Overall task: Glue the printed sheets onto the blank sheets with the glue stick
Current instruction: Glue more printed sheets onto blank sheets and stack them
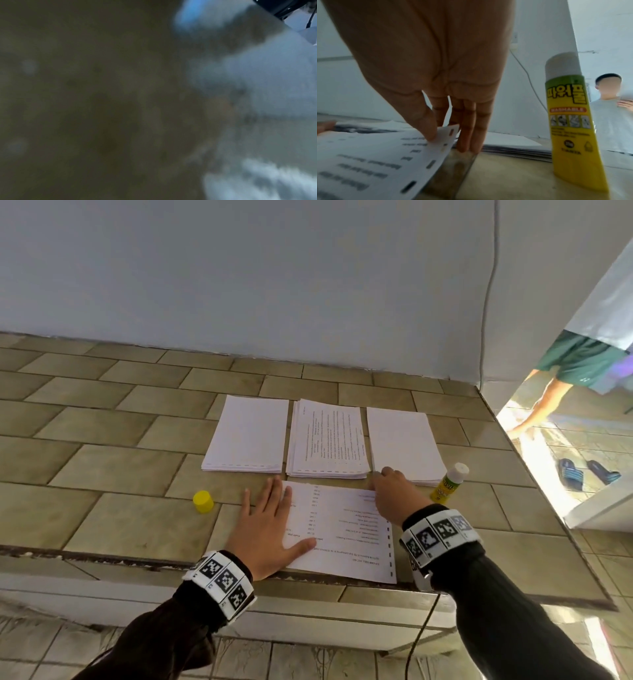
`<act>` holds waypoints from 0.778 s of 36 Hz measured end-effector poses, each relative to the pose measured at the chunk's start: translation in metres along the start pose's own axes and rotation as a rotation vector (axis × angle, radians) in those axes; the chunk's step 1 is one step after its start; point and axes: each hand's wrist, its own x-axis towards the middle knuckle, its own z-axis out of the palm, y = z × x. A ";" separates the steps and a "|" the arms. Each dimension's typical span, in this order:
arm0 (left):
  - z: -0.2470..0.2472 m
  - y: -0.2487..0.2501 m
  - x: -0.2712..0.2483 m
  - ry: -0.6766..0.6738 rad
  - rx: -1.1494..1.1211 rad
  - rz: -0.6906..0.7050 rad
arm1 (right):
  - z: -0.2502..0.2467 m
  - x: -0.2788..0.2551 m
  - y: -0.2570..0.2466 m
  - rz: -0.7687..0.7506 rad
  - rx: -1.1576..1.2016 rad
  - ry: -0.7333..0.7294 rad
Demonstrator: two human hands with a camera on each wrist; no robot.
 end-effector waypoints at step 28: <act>0.002 -0.001 -0.002 0.176 -0.160 0.041 | -0.048 0.055 0.006 0.295 0.988 0.387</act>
